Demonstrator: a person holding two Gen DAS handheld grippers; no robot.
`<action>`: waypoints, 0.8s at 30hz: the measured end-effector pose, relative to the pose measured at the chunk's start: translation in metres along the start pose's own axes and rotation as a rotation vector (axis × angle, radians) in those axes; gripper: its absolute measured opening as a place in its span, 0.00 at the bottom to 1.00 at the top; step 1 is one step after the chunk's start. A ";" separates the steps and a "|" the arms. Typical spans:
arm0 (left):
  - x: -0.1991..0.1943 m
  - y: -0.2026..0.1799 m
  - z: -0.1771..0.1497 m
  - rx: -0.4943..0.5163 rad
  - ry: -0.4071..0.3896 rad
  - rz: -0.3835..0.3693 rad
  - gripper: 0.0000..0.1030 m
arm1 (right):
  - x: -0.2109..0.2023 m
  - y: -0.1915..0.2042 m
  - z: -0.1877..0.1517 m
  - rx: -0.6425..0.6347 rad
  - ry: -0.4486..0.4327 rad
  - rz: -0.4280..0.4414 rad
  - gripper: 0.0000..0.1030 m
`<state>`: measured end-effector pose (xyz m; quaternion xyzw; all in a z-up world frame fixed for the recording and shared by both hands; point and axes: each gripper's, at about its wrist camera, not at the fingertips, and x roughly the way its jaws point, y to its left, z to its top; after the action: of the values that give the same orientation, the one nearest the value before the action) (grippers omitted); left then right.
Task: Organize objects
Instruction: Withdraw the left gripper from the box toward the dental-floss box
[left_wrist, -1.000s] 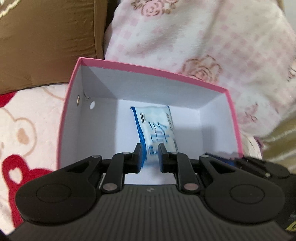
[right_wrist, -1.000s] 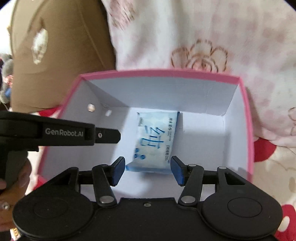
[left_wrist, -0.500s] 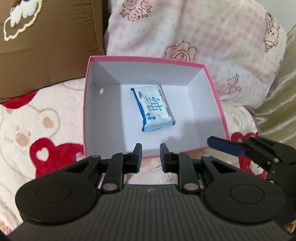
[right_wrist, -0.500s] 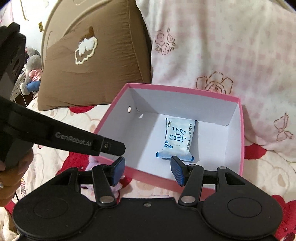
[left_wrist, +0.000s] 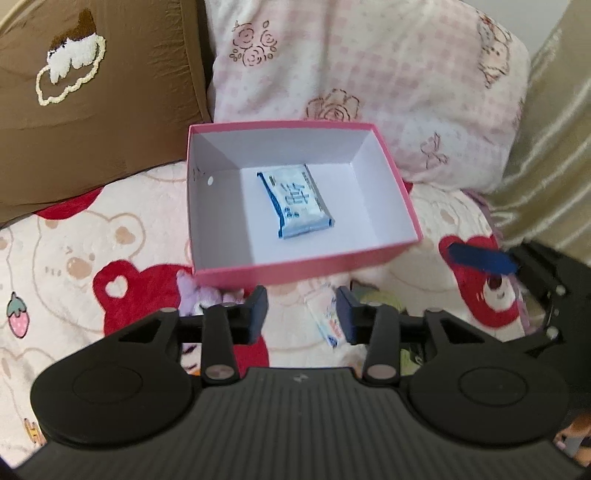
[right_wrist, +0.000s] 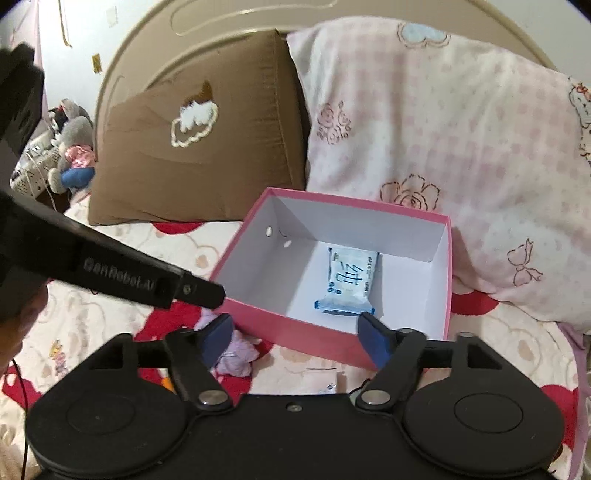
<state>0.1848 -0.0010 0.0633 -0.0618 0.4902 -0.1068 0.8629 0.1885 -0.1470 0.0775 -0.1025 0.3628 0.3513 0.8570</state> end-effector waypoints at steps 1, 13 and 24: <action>-0.004 0.000 -0.004 0.003 0.001 0.004 0.41 | -0.004 0.003 -0.002 -0.005 -0.003 -0.003 0.94; -0.048 0.008 -0.045 0.043 -0.043 -0.002 0.76 | -0.047 0.031 -0.030 -0.016 -0.010 -0.007 0.95; -0.053 0.017 -0.081 0.091 -0.061 -0.091 0.81 | -0.075 0.049 -0.074 0.029 0.004 0.004 0.95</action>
<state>0.0910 0.0278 0.0620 -0.0482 0.4549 -0.1662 0.8736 0.0778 -0.1822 0.0803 -0.0899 0.3699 0.3475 0.8569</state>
